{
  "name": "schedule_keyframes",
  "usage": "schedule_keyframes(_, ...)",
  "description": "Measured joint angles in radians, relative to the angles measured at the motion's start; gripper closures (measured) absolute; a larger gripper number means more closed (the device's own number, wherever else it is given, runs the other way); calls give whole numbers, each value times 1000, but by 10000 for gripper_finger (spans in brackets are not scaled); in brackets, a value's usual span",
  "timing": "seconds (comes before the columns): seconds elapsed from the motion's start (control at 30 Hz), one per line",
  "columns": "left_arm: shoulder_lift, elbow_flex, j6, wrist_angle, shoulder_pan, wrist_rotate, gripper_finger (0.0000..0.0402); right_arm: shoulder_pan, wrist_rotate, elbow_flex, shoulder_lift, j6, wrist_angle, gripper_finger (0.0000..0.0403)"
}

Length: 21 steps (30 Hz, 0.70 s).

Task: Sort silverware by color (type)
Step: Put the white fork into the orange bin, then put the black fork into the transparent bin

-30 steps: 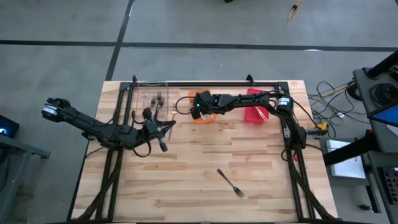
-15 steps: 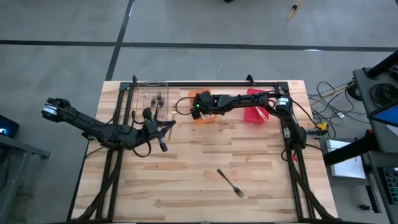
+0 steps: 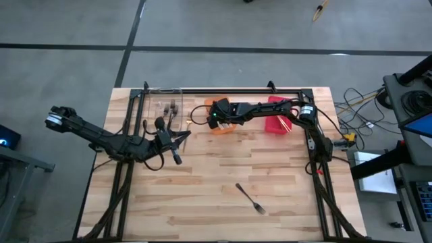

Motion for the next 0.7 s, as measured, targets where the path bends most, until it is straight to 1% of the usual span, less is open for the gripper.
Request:
schedule_keyframes(0.4, 0, 0, 0, 0, 0, 0, 402, 0, 0, 0, 0, 11, 7, 321)
schedule_keyframes(0.7, 0, 0, 0, 0, 0, 0, 402, 0, 0, 0, 0, 9, 22, 312)
